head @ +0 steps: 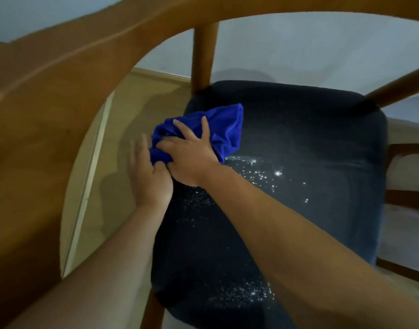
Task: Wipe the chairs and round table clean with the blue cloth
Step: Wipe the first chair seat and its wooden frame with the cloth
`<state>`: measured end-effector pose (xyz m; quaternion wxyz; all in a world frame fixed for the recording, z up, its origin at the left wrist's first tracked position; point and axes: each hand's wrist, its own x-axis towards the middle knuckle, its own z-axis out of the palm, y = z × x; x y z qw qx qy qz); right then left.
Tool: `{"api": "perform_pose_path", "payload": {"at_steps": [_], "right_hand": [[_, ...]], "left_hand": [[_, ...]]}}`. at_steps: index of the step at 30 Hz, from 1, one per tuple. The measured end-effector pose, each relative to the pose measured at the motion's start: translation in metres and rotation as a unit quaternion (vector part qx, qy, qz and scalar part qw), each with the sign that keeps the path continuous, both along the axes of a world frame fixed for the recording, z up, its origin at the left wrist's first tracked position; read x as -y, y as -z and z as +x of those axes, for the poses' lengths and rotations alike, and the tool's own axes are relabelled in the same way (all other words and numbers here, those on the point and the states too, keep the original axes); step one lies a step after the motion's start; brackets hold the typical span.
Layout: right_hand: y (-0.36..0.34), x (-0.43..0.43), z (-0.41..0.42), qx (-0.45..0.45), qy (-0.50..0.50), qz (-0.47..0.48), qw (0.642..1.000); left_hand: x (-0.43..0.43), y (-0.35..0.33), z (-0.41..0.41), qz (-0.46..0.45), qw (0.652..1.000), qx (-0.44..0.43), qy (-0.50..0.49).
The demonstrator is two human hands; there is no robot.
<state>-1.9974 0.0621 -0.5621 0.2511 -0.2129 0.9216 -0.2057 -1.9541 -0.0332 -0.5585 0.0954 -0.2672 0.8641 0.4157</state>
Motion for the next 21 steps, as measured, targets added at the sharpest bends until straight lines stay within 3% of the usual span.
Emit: {"api": "perform_pose_path", "payload": {"at_steps": [9,14,21], "right_hand": [[-0.008,-0.039,-0.003,0.074,-0.019,-0.150,0.986],[-0.010,-0.094,0.007,0.068,-0.012,-0.157,0.985],[-0.010,-0.204,0.036,0.048,0.096,-0.141,0.984]], "left_hand": [[-0.031,-0.002,0.043,-0.015,0.998,-0.027,0.058],[-0.075,-0.007,0.052,-0.096,0.984,-0.009,0.153],[-0.167,-0.010,0.045,-0.124,0.950,0.001,0.288]]}}
